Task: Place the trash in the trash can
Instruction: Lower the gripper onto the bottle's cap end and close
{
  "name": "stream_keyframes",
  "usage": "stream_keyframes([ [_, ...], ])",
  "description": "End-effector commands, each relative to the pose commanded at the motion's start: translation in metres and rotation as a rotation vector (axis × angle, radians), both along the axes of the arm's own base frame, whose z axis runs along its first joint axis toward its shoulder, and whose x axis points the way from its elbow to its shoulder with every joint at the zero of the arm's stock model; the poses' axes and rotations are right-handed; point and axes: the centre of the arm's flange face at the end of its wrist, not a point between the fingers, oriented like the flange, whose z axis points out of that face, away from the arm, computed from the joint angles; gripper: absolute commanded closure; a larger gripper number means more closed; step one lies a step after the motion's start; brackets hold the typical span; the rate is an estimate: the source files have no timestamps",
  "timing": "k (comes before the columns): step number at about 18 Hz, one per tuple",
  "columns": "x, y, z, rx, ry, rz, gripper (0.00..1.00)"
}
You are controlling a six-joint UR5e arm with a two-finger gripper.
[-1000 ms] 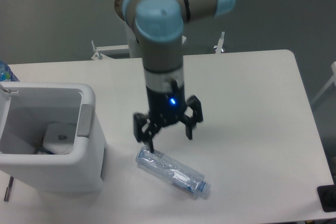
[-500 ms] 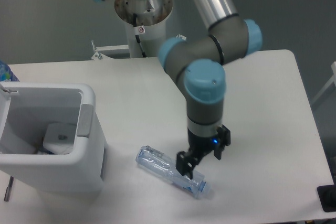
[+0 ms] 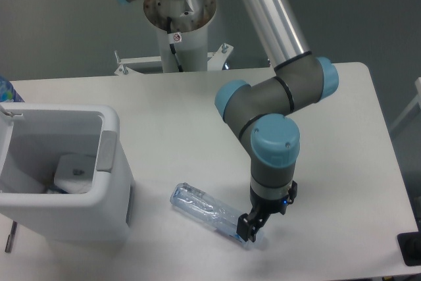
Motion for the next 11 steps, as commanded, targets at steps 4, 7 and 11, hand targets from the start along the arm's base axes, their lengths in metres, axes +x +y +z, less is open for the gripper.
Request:
stream_keyframes([
  [4, -0.008, -0.004, -0.013, -0.002, -0.018, 0.014, 0.00],
  [7, -0.012, -0.002, -0.024, -0.009, -0.028, 0.042, 0.00],
  [11, -0.014, 0.000, -0.033, -0.014, -0.038, 0.057, 0.00],
])
